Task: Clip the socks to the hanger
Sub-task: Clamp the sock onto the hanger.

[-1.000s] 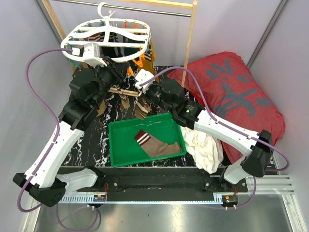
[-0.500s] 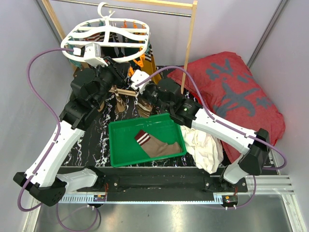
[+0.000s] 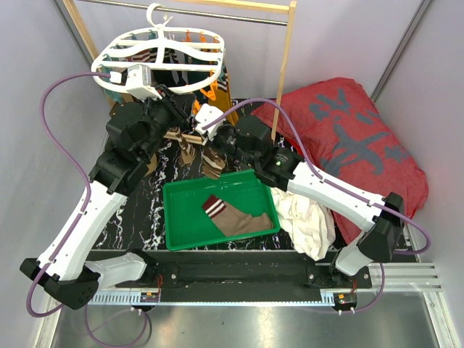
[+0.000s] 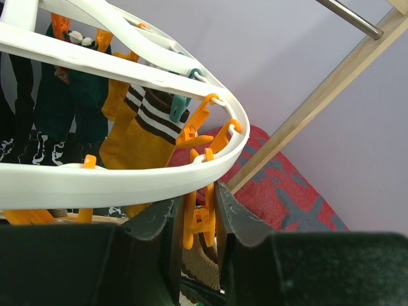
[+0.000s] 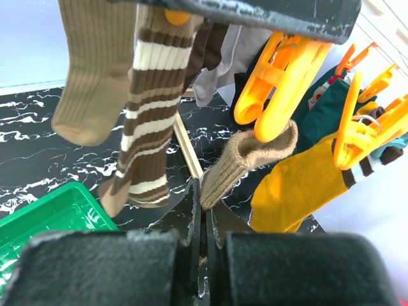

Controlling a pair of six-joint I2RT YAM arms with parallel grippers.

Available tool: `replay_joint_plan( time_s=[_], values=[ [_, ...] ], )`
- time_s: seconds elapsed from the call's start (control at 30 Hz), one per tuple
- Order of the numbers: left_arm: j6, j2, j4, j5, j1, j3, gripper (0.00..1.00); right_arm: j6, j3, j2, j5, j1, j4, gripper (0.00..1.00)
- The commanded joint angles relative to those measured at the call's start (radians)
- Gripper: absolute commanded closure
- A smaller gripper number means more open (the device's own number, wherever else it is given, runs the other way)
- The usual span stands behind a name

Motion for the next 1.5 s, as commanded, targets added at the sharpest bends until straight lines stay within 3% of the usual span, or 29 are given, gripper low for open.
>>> replay_joint_plan(
  time_s=[0.0, 0.77, 0.83, 0.97, 1.1, 1.23, 1.4, 1.47],
  values=[
    [0.006, 0.003, 0.027, 0.010, -0.006, 0.001, 0.93, -0.010, 0.060, -0.011, -0.012, 0.015, 0.022, 1.00],
    [0.026, 0.002, -0.016, -0.001, -0.007, 0.018, 0.90, 0.006, 0.130, 0.011, 0.016, 0.013, 0.022, 1.00],
    [0.028, 0.000, -0.021, -0.003, -0.007, 0.023, 0.86, 0.007, 0.133, 0.012, 0.017, 0.013, 0.022, 1.00],
    [0.031, -0.007, -0.019, -0.010, -0.007, 0.023, 0.49, 0.009, 0.136, 0.019, 0.020, 0.015, 0.022, 1.00],
    [0.038, -0.015, -0.021, -0.023, -0.007, 0.023, 0.30, 0.012, 0.146, 0.029, 0.019, 0.015, 0.022, 0.97],
    [0.058, -0.015, -0.021, -0.039, -0.007, 0.018, 0.23, 0.023, 0.141, 0.029, 0.025, 0.013, 0.022, 0.89],
    [0.086, -0.023, -0.018, -0.088, -0.006, -0.006, 0.22, 0.081, 0.078, 0.000, 0.048, 0.013, 0.022, 0.64],
    [0.095, -0.026, -0.011, -0.102, -0.003, -0.014, 0.22, 0.118, 0.045, -0.027, 0.049, 0.010, 0.022, 0.60]
  ],
)
